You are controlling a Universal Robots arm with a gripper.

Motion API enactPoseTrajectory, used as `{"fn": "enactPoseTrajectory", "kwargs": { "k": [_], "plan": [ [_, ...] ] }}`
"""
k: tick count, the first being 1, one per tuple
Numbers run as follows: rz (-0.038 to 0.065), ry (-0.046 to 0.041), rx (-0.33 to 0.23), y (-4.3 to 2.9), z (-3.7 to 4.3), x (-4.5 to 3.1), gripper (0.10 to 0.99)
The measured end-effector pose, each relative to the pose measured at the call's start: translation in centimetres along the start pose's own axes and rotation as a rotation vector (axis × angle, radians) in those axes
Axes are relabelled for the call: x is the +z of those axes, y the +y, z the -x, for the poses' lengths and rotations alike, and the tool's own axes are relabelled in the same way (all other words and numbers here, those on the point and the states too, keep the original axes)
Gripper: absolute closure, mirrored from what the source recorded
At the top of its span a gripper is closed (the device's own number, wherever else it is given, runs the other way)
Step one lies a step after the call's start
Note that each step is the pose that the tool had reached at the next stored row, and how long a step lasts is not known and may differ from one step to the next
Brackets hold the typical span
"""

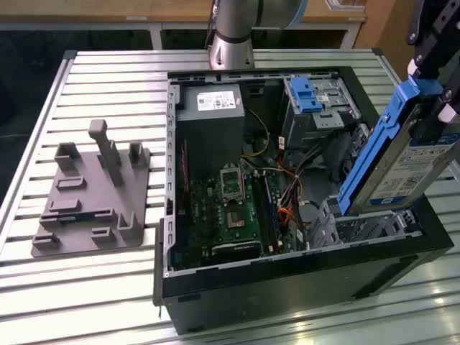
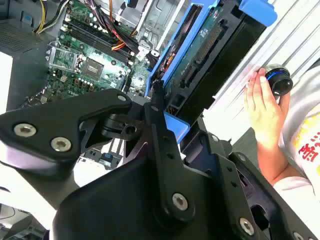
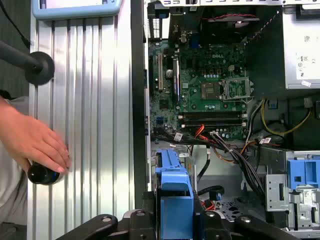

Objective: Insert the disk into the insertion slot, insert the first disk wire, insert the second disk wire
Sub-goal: 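Insert the disk into the insertion slot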

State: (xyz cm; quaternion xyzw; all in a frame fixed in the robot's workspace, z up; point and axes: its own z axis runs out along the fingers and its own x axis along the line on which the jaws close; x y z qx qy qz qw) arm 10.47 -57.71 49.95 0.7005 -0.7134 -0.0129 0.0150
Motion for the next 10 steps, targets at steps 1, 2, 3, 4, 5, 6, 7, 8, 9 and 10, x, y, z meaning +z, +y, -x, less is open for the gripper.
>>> {"fn": "enactPoseTrajectory", "kwargs": {
  "k": [1,2,3,4,5,6,7,8,9,10],
  "plan": [
    [0.000,0.0000,0.000,0.00,0.00,0.00,0.722],
    [0.000,-0.0001,0.000,0.00,0.00,0.00,0.722],
    [0.000,-0.0001,0.000,0.00,0.00,0.00,0.722],
    [0.000,0.0000,0.000,0.00,0.00,0.00,0.722],
    [0.000,0.0000,0.000,0.00,0.00,0.00,0.722],
    [0.000,0.0000,0.000,0.00,0.00,0.00,0.722],
    [0.000,0.0000,0.000,0.00,0.00,0.00,0.722],
    [0.000,0.0000,0.000,0.00,0.00,0.00,0.722],
    [0.000,0.0000,0.000,0.00,0.00,0.00,0.722],
    [0.000,0.0000,0.000,0.00,0.00,0.00,0.722]
  ]
}}
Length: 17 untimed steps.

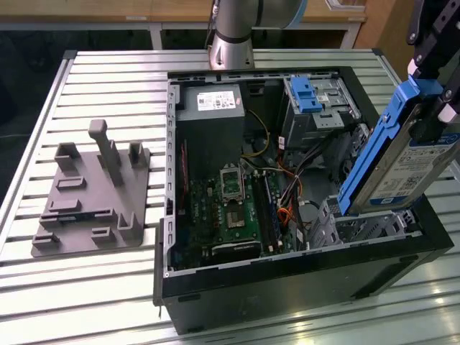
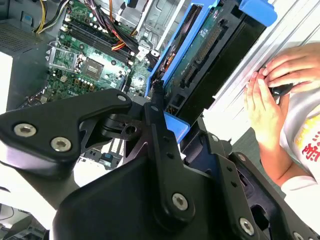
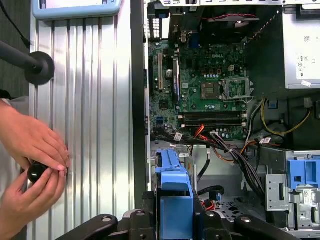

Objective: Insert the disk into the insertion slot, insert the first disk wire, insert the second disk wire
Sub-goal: 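Insert the disk into the insertion slot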

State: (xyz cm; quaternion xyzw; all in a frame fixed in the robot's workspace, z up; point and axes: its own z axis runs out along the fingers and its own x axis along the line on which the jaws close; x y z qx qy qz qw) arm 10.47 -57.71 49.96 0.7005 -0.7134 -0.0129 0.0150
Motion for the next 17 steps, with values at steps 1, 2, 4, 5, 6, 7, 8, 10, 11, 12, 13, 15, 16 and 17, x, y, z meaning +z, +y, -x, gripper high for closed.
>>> {"fn": "enactPoseTrajectory", "kwargs": {
  "k": [1,2,4,5,6,7,8,10,11,12,13,15,16,17],
  "plan": [
    [0.000,0.0000,0.000,0.00,0.00,0.00,0.722],
    [0.000,-0.0001,0.000,0.00,0.00,0.00,0.722],
    [0.000,-0.0006,0.000,0.00,0.00,0.00,0.722],
    [0.000,-0.0023,0.000,0.00,0.00,-0.01,0.722],
    [0.000,-0.0059,0.000,0.00,-0.02,0.00,0.722],
    [0.000,-0.0106,0.000,0.00,-0.03,0.01,0.722],
    [0.000,-0.0158,-0.001,0.00,-0.05,0.01,0.722],
    [0.000,-0.0281,-0.002,0.00,-0.11,0.00,0.722],
    [0.000,-0.0363,-0.002,0.00,-0.15,0.00,0.722],
    [0.001,-0.0449,-0.003,0.00,-0.20,0.00,0.722],
    [0.001,-0.0545,-0.004,0.00,-0.25,0.01,0.722],
    [0.001,-0.0727,-0.005,-0.01,-0.38,0.01,0.722],
    [0.001,-0.0814,-0.006,-0.01,-0.47,0.00,0.722],
    [0.001,-0.0894,-0.006,-0.01,-0.56,0.01,0.722]
  ]
}}
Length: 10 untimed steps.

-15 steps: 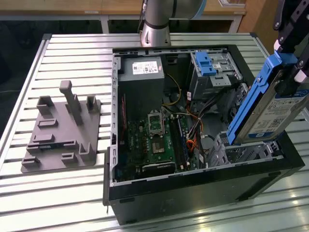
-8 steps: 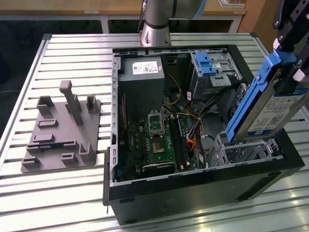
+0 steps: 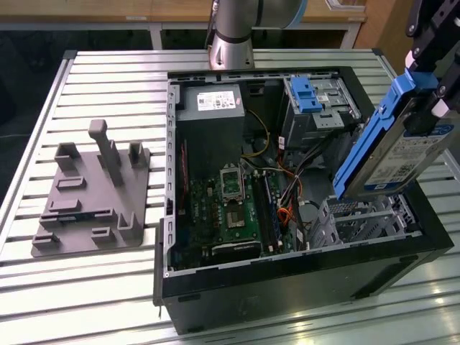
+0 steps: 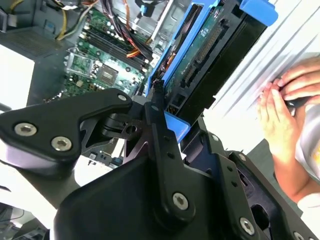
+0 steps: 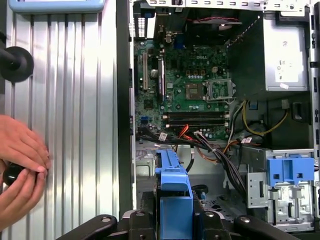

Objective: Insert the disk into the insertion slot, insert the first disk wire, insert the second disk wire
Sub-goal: 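Insert the disk into the insertion slot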

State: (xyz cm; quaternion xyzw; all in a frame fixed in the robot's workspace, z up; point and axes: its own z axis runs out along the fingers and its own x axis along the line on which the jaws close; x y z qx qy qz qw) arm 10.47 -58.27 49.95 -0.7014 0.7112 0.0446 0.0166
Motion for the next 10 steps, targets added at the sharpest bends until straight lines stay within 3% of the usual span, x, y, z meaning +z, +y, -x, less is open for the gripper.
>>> {"fn": "enactPoseTrajectory", "kwargs": {
  "k": [2,10],
  "plan": [
    [0.000,-0.0051,0.000,0.00,-0.13,-0.02,0.722],
    [0.000,-0.0056,-0.001,-0.06,-0.13,-0.02,0.722]
  ]
}}
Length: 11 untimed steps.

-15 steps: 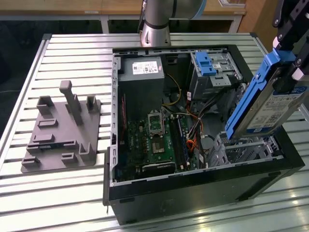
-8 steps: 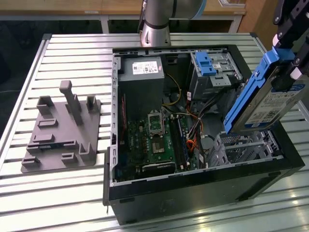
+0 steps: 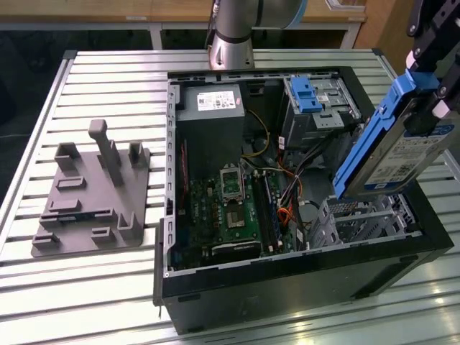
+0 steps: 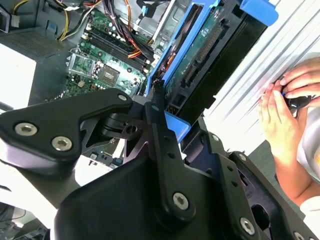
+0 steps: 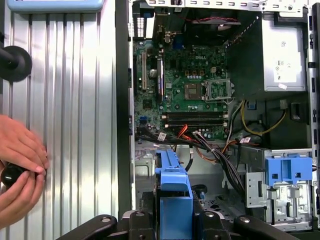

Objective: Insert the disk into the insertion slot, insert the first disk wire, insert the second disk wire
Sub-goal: 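Insert the disk into the insertion slot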

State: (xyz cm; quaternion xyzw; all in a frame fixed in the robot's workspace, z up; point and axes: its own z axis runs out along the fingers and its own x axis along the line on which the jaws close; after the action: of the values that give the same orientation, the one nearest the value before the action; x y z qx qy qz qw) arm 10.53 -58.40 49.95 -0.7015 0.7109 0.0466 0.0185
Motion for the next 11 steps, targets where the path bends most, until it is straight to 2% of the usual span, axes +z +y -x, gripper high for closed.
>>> {"fn": "enactPoseTrajectory", "kwargs": {
  "k": [3,8,11],
  "plan": [
    [0.000,-0.0003,-0.001,-0.20,0.00,0.01,0.722],
    [0.001,-0.0083,-0.011,-0.83,0.01,0.00,0.722],
    [0.002,-0.0097,-0.020,-1.29,0.01,0.01,0.722]
  ]
}}
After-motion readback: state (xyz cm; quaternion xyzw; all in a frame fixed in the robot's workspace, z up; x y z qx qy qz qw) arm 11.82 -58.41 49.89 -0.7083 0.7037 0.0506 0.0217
